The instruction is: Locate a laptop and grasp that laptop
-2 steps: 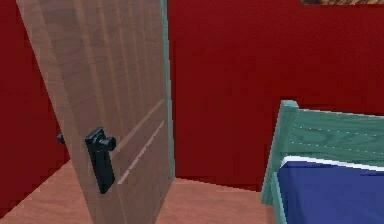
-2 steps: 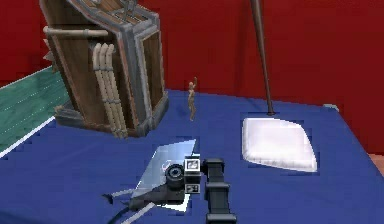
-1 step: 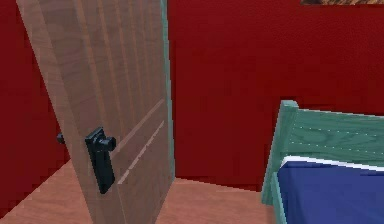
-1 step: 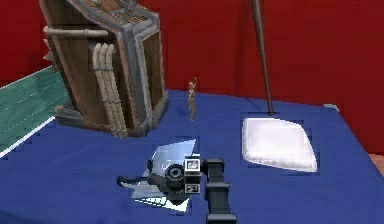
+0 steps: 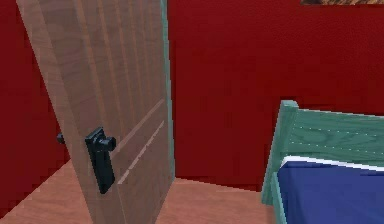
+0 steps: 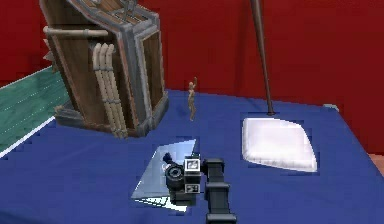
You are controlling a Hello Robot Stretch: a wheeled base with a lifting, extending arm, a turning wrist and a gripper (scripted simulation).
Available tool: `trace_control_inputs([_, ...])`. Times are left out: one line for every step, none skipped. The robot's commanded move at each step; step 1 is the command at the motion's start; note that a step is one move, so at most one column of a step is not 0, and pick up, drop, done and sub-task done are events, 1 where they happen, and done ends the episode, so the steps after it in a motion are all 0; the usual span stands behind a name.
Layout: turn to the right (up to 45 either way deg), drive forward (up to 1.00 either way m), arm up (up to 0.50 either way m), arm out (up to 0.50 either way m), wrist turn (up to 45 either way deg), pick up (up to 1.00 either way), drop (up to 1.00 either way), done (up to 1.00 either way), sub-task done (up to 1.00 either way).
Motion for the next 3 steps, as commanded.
trace_control_inputs([0.0,0.00,-0.30,0.00,0.0,0.00,0.00,0.00,0.00])
trace_control_inputs([0.0,0.00,0.00,0.00,0.0,1.00,0.00,0.00,0.00])
trace_control_inputs([0.0,0.00,0.10,0.00,0.0,0.00,0.00,0.00,0.00])
